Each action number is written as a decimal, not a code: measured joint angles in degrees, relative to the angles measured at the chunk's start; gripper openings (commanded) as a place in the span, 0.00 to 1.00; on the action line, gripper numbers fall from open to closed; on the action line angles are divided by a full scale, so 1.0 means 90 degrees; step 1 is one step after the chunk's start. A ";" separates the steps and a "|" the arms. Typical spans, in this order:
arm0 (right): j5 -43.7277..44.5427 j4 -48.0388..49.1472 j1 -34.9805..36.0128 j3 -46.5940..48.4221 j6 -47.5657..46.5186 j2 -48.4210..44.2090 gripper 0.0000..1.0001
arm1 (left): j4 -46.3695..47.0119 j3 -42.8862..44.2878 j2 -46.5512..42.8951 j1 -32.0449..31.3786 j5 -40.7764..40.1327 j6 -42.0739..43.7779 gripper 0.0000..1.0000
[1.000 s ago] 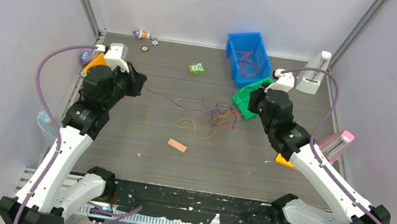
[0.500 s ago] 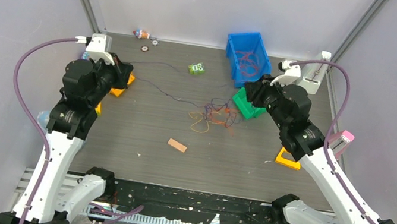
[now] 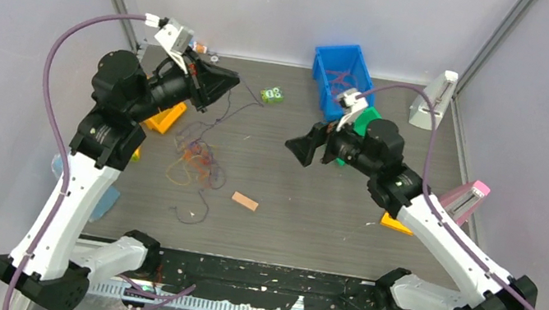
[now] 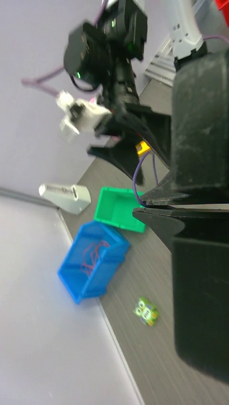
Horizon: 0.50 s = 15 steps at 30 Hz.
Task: Untangle the cables
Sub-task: Untie the cable.
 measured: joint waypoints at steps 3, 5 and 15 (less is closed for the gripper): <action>-0.0092 0.0185 0.0573 0.0000 -0.0369 0.0321 0.96 | -0.0202 0.0430 0.0226 -0.0265 0.0223 0.0194 0.00; -0.0131 0.0420 0.0947 0.0000 -0.0595 0.0510 0.97 | -0.0311 0.0775 0.0352 -0.0284 0.0308 0.0231 0.00; -0.0240 0.2654 0.1625 0.0041 -0.0614 0.2232 0.90 | -0.0017 0.2263 0.0821 -0.0350 0.0673 -0.0313 0.00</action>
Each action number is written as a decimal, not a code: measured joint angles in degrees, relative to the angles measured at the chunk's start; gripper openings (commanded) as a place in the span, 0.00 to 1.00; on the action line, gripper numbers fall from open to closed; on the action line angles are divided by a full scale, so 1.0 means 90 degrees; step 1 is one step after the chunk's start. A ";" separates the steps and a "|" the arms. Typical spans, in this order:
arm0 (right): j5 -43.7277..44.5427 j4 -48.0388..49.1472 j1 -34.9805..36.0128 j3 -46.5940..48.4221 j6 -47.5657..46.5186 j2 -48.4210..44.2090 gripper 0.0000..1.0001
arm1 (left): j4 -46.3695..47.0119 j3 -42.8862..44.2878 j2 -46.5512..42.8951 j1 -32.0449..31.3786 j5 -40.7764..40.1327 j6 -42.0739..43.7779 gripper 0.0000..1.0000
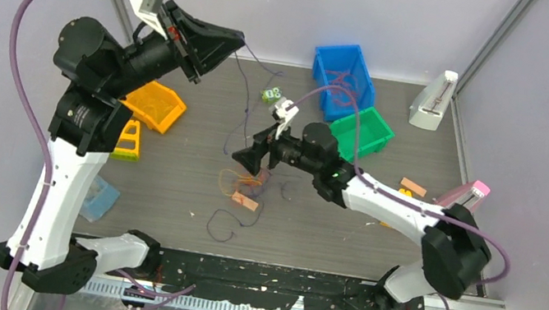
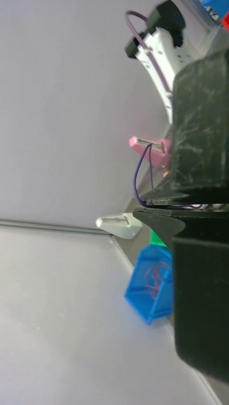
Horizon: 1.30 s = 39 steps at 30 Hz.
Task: Untangle the cables
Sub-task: Untie the cable.
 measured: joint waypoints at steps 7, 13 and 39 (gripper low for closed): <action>0.0515 0.0221 0.0301 0.0146 0.0406 0.1365 0.53 | 0.0187 0.1358 0.0714 0.0036 -0.0437 -0.0427 0.00; 0.1188 0.0017 0.0129 -0.0835 0.1064 0.1382 0.46 | 0.0197 0.2154 0.0896 0.0498 -0.0860 -0.0466 0.00; 0.0884 -0.1394 -0.1292 -0.0211 0.0401 -0.1882 0.95 | 0.1214 0.0291 0.1263 0.0168 -0.0486 -0.1287 0.00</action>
